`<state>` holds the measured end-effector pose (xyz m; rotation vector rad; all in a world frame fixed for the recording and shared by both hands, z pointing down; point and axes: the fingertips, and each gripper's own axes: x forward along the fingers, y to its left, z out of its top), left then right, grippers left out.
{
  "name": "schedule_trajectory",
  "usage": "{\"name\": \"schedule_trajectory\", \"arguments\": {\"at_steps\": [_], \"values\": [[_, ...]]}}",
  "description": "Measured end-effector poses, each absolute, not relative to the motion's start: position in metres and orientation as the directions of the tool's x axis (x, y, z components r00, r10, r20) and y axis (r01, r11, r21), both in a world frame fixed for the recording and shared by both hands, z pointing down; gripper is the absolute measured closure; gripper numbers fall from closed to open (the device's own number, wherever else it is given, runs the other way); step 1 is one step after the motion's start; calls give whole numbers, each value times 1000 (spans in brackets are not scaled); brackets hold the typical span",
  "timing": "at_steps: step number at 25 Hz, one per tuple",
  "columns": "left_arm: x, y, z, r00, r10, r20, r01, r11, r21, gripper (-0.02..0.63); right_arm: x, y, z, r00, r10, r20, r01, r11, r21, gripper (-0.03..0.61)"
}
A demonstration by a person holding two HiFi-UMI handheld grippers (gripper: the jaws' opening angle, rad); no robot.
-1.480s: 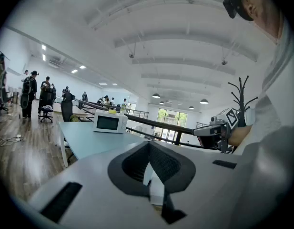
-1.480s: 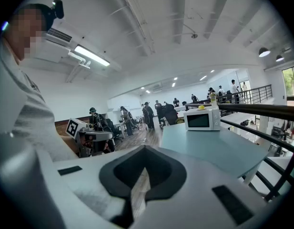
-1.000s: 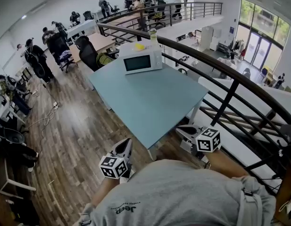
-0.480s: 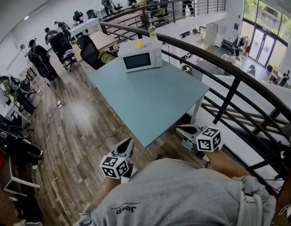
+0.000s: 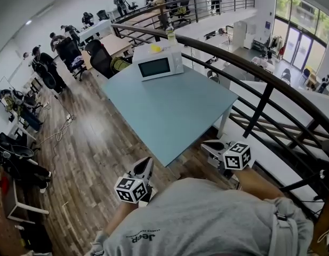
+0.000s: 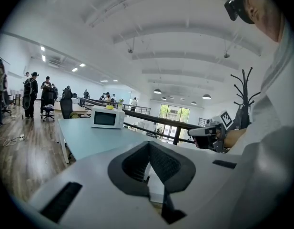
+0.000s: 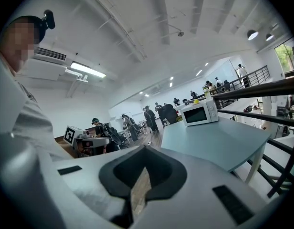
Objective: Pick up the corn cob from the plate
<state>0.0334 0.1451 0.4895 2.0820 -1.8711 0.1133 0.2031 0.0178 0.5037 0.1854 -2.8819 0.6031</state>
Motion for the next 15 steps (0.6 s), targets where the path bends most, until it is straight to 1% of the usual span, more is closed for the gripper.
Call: {"name": "schedule_trajectory", "arguments": {"at_steps": [7,15], "values": [[-12,127,498,175,-949,263,-967,-115,226,595,161,5,503,-963,-121,241,-205,909,-363,563],[-121,108,492,237,-946,223,-957,-188,221,595,61,7,486,-950,-185,253,-260,915,-307,563]]}}
